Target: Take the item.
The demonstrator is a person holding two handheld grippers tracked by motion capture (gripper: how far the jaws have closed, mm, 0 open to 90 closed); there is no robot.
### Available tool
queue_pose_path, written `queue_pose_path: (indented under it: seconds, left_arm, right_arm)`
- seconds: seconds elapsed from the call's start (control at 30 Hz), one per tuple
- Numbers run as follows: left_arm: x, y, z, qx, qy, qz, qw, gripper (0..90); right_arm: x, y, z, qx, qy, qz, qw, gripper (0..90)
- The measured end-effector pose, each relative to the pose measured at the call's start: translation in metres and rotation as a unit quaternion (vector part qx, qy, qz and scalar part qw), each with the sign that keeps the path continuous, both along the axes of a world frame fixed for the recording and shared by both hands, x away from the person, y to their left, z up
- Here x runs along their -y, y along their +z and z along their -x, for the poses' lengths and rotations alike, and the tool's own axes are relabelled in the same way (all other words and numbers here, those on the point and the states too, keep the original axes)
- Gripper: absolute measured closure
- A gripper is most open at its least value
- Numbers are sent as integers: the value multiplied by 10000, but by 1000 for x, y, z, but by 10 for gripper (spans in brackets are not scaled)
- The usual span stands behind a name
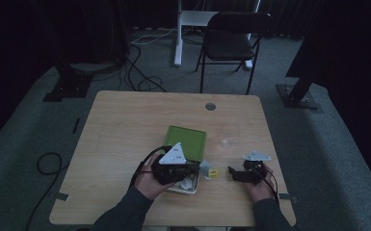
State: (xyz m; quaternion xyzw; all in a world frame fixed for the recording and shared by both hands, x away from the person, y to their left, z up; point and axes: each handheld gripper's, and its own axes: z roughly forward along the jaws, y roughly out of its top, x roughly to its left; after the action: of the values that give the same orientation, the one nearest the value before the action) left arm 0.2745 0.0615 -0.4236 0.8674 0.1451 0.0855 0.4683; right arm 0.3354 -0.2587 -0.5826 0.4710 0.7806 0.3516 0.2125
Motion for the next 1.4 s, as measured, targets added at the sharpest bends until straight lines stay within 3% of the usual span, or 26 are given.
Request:
queue_pose_path:
  seconds: [0.37, 1.4]
  left_arm:
    - [14, 2, -19, -70, -16, 70, 9999, 900]
    - [40, 17, -57, 137, 67, 114, 9998, 900]
  right_arm:
    - [0, 0, 0, -5, 2, 5, 10000, 144]
    - [4, 0, -2, 0, 101, -1, 9999, 158]
